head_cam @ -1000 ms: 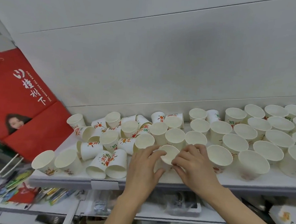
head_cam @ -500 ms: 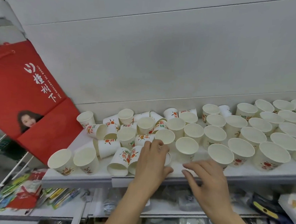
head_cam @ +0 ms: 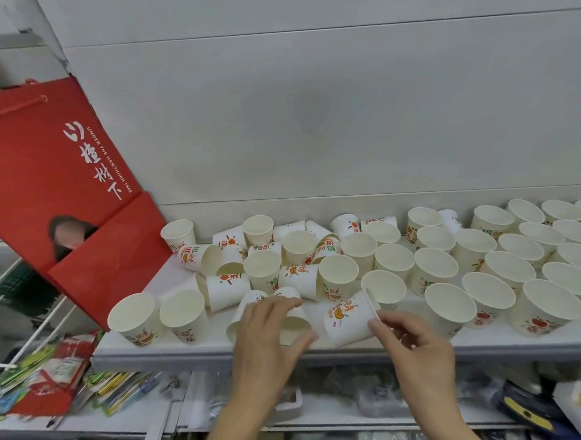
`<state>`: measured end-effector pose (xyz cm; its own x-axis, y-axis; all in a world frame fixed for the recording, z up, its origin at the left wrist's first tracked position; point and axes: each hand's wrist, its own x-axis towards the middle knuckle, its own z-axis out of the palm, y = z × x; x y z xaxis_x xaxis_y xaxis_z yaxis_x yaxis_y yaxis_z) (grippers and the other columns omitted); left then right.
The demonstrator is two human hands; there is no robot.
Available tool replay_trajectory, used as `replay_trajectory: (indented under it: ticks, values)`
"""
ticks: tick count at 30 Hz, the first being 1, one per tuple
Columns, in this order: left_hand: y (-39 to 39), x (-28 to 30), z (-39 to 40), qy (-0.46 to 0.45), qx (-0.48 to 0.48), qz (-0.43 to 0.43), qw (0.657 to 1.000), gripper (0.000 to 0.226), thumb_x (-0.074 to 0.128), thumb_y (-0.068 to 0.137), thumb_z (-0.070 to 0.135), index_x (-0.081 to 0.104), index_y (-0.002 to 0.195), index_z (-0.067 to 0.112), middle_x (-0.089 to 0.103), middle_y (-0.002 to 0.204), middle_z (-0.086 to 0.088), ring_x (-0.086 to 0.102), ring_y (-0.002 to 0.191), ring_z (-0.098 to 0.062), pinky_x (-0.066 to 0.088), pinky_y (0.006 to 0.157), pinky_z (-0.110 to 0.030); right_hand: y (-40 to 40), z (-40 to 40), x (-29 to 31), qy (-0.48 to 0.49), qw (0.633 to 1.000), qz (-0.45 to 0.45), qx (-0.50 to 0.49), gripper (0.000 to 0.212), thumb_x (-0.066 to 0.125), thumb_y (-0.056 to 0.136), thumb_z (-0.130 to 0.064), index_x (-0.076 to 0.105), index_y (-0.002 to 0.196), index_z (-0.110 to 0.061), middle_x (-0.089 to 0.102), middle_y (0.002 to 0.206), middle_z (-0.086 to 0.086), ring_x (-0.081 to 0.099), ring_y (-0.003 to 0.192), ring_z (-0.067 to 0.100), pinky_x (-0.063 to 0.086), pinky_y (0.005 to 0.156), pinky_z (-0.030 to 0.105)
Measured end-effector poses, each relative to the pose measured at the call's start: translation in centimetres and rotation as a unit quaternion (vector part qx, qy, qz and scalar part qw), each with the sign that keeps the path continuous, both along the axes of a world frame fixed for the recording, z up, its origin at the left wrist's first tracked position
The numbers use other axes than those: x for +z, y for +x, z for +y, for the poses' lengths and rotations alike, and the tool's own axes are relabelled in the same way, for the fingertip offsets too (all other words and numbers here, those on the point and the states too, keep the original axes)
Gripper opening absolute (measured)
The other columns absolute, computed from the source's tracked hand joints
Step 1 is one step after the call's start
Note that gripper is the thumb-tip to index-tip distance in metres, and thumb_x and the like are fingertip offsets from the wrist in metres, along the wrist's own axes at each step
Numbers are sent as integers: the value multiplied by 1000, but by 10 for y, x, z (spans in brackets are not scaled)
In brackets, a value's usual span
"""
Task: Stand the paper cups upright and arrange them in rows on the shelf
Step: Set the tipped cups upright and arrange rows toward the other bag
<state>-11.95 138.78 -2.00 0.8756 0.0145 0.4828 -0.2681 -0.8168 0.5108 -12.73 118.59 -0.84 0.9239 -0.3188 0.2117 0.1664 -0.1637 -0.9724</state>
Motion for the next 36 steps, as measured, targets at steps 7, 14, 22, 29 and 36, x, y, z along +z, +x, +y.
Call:
replay_trajectory:
  ticks: [7, 14, 22, 29, 36]
  values:
    - [33, 15, 21, 205, 37, -17, 978, 14, 82, 72, 22, 72, 80, 24, 65, 75, 8, 56, 66, -19, 36, 58, -29, 15, -7, -23, -419, 868, -267, -11, 16, 66, 85, -26, 77, 84, -14, 69, 81, -4, 53, 71, 21, 46, 62, 32]
    - [44, 39, 3, 152, 50, 115, 980, 22, 53, 95, 41, 71, 104, 30, 68, 99, 10, 61, 87, -15, 44, 67, -26, 22, -2, -31, -491, 828, -269, -16, 13, 67, 86, -22, 76, 88, -14, 70, 84, 1, 49, 75, 21, 40, 64, 30]
    - [71, 53, 5, 127, 62, 93, 986, 28, 52, 92, 51, 71, 100, 33, 68, 90, 14, 60, 80, -8, 48, 64, -25, 34, -25, -12, -445, 854, -265, -40, 19, 68, 84, -28, 76, 94, -15, 71, 90, -6, 54, 78, 20, 47, 67, 32]
    - [175, 87, -25, 188, -33, 88, 978, 21, 59, 91, 33, 70, 109, 30, 67, 105, 8, 59, 97, -15, 50, 78, -33, 154, -79, 48, -467, 876, -94, -78, 6, 72, 81, -23, 74, 87, -21, 70, 78, -6, 46, 80, 21, 38, 67, 31]
    - [266, 53, -94, 244, -41, 243, 938, 49, 62, 83, 47, 53, 118, 15, 60, 121, -5, 55, 110, -25, 45, 81, -34, 241, -89, 48, -530, 833, 157, -16, 25, 57, 86, -38, 68, 83, -16, 69, 86, 6, 62, 90, 26, 38, 62, 27]
